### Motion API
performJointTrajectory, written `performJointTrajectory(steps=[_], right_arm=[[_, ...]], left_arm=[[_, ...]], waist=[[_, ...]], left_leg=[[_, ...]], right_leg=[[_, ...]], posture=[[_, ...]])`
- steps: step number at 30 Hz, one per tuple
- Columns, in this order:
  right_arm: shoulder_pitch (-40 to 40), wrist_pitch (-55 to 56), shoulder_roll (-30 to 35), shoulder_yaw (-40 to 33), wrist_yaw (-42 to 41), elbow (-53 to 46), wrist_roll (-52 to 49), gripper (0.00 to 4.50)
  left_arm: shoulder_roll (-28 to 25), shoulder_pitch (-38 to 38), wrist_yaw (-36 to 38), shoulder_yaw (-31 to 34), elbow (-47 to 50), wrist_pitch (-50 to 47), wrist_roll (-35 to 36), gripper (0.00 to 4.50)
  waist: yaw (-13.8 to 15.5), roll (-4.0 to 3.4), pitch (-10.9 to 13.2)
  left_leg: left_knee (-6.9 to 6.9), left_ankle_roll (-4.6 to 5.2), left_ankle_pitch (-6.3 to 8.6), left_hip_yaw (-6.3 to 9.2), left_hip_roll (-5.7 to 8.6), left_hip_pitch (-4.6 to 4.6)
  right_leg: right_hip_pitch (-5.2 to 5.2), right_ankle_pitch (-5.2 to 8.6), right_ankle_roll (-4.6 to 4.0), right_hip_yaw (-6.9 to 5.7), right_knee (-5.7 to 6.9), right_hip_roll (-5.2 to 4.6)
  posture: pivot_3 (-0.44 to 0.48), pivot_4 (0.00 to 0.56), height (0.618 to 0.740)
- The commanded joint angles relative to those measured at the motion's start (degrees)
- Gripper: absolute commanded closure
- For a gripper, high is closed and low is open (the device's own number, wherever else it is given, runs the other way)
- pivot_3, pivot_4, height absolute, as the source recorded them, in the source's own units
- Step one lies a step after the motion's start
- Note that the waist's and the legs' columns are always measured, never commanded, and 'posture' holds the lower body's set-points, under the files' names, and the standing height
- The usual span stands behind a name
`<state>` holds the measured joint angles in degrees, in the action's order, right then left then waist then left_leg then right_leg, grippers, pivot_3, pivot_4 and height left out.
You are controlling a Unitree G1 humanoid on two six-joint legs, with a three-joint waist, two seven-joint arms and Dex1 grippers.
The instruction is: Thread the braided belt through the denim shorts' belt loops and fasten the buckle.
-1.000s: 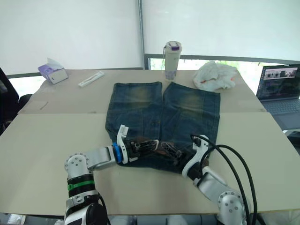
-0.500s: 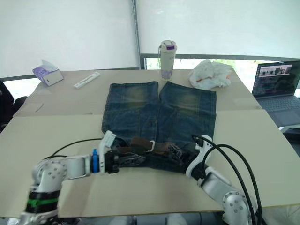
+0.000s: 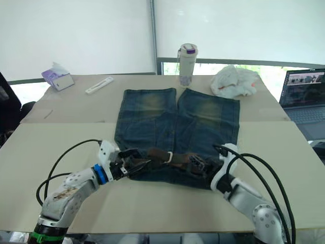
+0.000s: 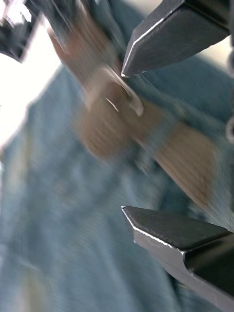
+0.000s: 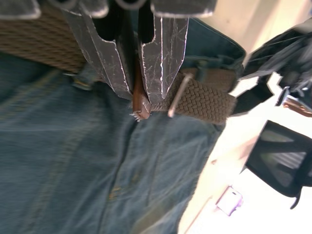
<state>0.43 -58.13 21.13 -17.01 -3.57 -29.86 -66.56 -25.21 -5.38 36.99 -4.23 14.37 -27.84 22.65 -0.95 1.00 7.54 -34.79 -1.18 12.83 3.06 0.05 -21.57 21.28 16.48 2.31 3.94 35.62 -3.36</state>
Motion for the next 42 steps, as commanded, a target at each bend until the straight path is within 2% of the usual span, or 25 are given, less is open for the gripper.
performJointTrajectory(steps=[1, 3, 8, 14, 19, 24, 26, 28, 33, 37, 42], right_arm=[[0.9, 1.1, 3.2, -3.9, -1.4, -1.7, -2.7, 4.5], [1.8, 1.3, 5.1, -5.9, -2.4, -1.1, -4.4, 4.5], [5.3, 1.9, 12.3, -9.4, -7.0, 2.1, -0.8, 4.5], [10.0, 8.4, 23.9, -6.1, -15.5, 7.1, 16.5, 4.5], [11.2, 12.8, 26.3, -4.2, -19.7, 9.1, 23.8, 4.5], [11.6, 14.5, 25.4, -6.0, -22.1, 9.5, 25.0, 4.5], [11.3, 15.4, 24.8, -7.6, -22.4, 9.7, 24.9, 3.67], [11.8, 17.0, 24.1, -9.5, -25.4, 8.4, 23.3, 3.05], [17.0, 24.0, 24.1, -10.9, -31.2, 4.5, 28.2, 1.3], [21.2, 33.0, 24.0, -11.5, -38.0, 7.6, 33.4, 0.02], [22.9, 42.0, 24.6, -11.3, -47.0, 13.6, 36.6, 0.02]], left_arm=[[-2.6, 1.0, 2.3, -3.7, -3.8, 4.2, -5.5, 0.04], [-4.2, 1.1, 2.7, -5.7, -7.8, 7.6, -9.7, 0.04], [-3.2, 0.4, 3.3, -5.0, -10.8, 9.4, -9.2, 0.04], [-4.0, 0.9, 4.1, -4.8, -11.5, 10.3, -10.3, 0.04], [-4.8, 1.0, 4.7, -3.8, -12.7, 11.1, -10.7, 0.04], [-4.7, 1.0, 4.8, -3.3, -13.0, 12.1, -10.5, 0.04], [-4.8, 1.2, 5.2, -3.1, -13.0, 13.6, -10.6, 0.0], [-4.9, 1.8, 6.5, -2.1, -12.0, 15.1, -9.3, 0.0], [-8.7, 4.1, 13.0, 2.2, -10.9, 14.7, -4.1, 0.0], [-11.3, 6.5, 18.7, 9.0, -7.1, 13.6, 4.3, 0.0], [-16.8, 12.1, 23.1, 13.8, -5.8, 15.3, 4.4, 0.0]], waist=[[0.0, 0.01, 0.0], [0.0, -0.06, 0.0], [0.1, -0.23, -0.2], [0.1, -0.38, -0.3], [0.1, -0.37, -0.3], [0.3, -0.37, -0.3], [0.3, -0.36, -0.3], [0.3, -0.37, -0.3], [-0.5, -0.36, -0.3], [-0.5, -0.3, -0.2], [0.0, -0.17, -0.2]], left_leg=[[0.0, 0.0, 0.0, -0.01, -0.01, 0.02], [-0.01, 0.0, 0.0, -0.02, 0.0, 0.05], [-0.06, 0.17, 0.1, -0.1, 0.02, 0.04], [-0.11, 0.17, 0.1, -0.22, 0.05, -0.08], [-0.11, 0.18, 0.11, -0.23, 0.04, -0.06], [-0.15, 0.2, 0.12, -0.2, 0.06, -0.06], [-0.16, 0.21, 0.13, -0.16, 0.06, -0.05], [-0.17, 0.21, 0.13, -0.15, 0.06, -0.05], [-0.11, 0.28, 0.17, -0.16, -0.02, -0.01], [-0.13, 0.28, 0.17, -0.16, -0.1, 0.18], [-0.15, 0.27, 0.18, -0.17, -0.05, 0.29]], right_leg=[[0.0, 0.0, 0.0, -0.01, 0.02, 0.01], [-0.03, 0.01, 0.0, 0.0, 0.04, 0.01], [-0.14, 0.09, 0.14, 0.04, 0.0, -0.05], [-0.16, 0.32, 0.54, 0.05, 0.04, -0.03], [-0.23, 0.34, 0.57, 0.03, 0.04, -0.01], [-0.26, 0.34, 0.58, 0.04, 0.04, -0.04], [-0.28, 0.35, 0.58, 0.03, 0.04, -0.05], [-0.27, 0.34, 0.58, 0.04, 0.04, -0.06], [-0.22, 0.38, 0.51, 0.07, 0.17, 0.06], [-0.21, 0.41, 0.47, 0.05, 0.24, 0.06], [-0.2, 0.41, 0.46, 0.07, 0.17, -0.04]], posture=[[0.0, 0.15, 0.74], [0.0, 0.15, 0.74], [0.0, 0.15, 0.74], [0.0, 0.15, 0.74], [0.0, 0.15, 0.74], [0.0, 0.15, 0.74], [0.0, 0.15, 0.74], [0.0, 0.15, 0.74], [0.0, 0.15, 0.74], [0.0, 0.15, 0.74], [0.0, 0.15, 0.74]])
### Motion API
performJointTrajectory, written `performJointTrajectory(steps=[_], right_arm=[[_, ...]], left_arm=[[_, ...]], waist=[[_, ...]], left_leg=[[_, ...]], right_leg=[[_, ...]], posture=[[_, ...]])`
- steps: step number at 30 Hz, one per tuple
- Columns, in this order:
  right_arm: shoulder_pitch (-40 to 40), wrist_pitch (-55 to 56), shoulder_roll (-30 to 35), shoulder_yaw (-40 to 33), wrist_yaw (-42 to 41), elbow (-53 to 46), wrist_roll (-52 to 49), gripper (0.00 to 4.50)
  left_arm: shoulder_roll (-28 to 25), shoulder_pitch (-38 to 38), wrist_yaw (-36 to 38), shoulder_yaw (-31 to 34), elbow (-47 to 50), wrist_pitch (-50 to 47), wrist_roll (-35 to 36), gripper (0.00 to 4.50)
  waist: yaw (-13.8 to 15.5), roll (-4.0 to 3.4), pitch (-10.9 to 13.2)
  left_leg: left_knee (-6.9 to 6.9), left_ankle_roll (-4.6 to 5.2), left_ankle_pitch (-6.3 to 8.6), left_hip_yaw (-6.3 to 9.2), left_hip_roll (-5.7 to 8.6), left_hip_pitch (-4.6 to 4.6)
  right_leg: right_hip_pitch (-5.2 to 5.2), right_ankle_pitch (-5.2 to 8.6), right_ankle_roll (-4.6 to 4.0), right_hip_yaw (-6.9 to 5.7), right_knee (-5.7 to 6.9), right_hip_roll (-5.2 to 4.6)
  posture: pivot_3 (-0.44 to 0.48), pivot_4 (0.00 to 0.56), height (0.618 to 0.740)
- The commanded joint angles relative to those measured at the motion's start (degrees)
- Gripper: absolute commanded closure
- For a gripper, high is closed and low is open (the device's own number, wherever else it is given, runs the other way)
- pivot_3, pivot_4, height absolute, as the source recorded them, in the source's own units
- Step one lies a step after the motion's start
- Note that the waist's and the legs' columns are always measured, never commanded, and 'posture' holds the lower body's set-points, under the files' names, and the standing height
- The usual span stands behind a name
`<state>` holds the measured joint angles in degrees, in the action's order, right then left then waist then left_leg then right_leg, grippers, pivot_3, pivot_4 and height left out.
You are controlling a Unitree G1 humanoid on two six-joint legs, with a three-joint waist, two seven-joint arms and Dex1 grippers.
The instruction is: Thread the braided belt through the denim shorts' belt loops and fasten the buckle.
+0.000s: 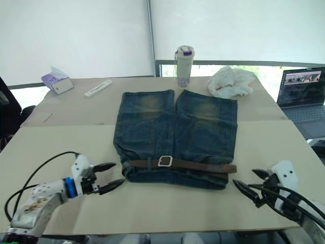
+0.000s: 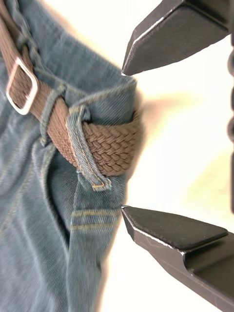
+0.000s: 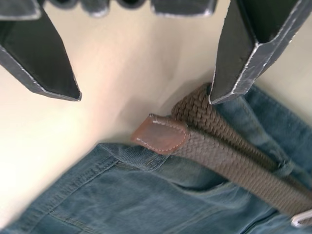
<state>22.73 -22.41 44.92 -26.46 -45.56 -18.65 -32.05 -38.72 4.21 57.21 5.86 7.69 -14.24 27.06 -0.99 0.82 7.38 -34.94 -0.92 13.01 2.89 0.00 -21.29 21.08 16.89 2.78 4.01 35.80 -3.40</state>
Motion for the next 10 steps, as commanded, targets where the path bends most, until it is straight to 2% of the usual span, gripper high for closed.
performJointTrajectory(steps=[1, 5, 10], right_arm=[[0.5, 7.5, 0.8, -1.9, -6.2, 3.7, 2.5, 0.02], [-1.0, 12.7, 0.1, -2.0, -9.4, 9.8, 3.9, 0.02], [-2.0, 19.5, -0.6, -1.9, -13.4, 15.6, 5.3, 0.02]], left_arm=[[-4.5, 3.5, 3.3, 4.6, -0.1, 4.0, -1.6, 0.0], [-7.4, 5.1, 3.9, 6.5, -1.7, 5.7, -3.3, 0.0], [-7.4, 4.8, 0.7, 7.3, -6.0, 9.4, -7.8, 0.0]], waist=[[0.0, 0.04, 0.0], [0.2, 0.1, 0.1], [0.3, 0.07, 0.1]], left_leg=[[0.03, 0.01, 0.01, 0.0, 0.0, 0.01], [0.04, 0.02, 0.02, 0.0, -0.03, 0.07], [0.05, 0.02, 0.02, -0.02, -0.02, 0.06]], right_leg=[[-0.01, 0.0, -0.01, 0.0, -0.04, 0.0], [-0.02, -0.04, -0.17, 0.0, -0.02, -0.02], [-0.04, -0.06, -0.22, 0.0, -0.03, -0.09]], posture=[[0.0, 0.15, 0.74], [0.0, 0.15, 0.74], [0.0, 0.15, 0.74]])
